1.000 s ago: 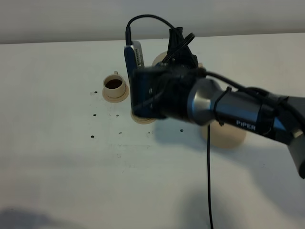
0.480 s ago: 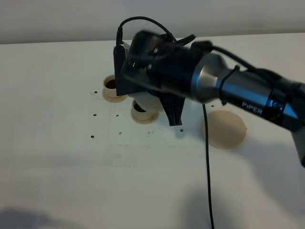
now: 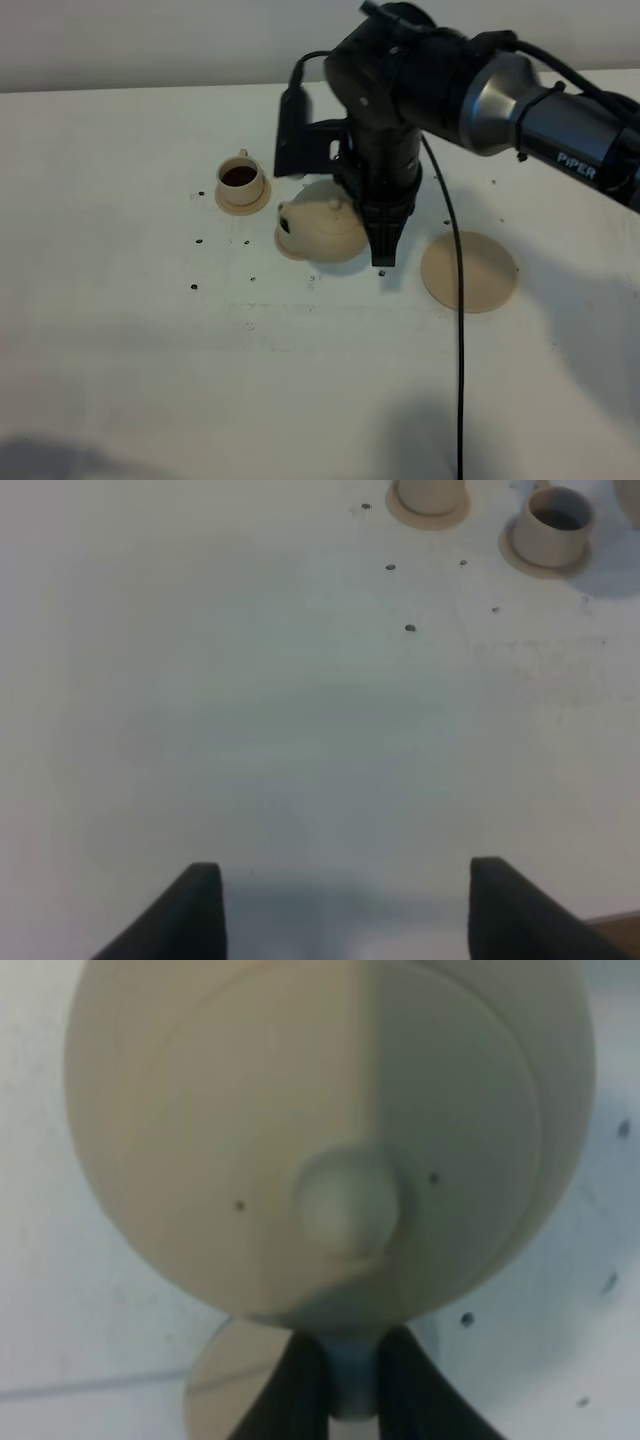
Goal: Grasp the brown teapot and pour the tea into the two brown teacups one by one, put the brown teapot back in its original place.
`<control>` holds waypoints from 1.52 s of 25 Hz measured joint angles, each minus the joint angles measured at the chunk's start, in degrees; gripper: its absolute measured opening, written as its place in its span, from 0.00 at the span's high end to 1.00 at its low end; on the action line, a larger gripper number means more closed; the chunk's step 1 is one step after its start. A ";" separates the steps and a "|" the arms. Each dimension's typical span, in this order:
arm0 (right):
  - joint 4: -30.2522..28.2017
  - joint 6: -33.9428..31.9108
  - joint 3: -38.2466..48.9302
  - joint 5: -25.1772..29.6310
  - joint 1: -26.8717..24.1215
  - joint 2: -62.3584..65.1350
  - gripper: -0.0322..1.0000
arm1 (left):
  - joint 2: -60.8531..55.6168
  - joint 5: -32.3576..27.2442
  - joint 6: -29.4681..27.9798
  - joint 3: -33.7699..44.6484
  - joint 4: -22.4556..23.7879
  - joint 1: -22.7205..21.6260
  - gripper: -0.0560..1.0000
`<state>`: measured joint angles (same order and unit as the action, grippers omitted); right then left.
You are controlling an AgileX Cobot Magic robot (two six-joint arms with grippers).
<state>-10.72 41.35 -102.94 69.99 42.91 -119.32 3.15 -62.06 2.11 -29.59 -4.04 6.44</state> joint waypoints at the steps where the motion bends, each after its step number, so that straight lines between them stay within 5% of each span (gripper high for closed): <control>1: -0.11 -0.79 0.00 0.00 -0.18 -0.13 0.87 | 0.00 0.00 0.00 0.00 0.00 0.00 0.47; 24: -4.69 -13.83 0.46 0.10 -0.51 -0.23 0.87 | 0.00 0.00 0.00 0.00 0.00 0.00 0.47; 38: -2.94 -15.99 19.26 -0.08 -9.39 10.15 0.87 | 0.00 0.00 0.00 0.00 0.00 0.00 0.47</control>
<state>-13.67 25.36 -83.68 69.91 33.52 -109.17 3.15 -62.06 2.11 -29.59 -4.04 6.44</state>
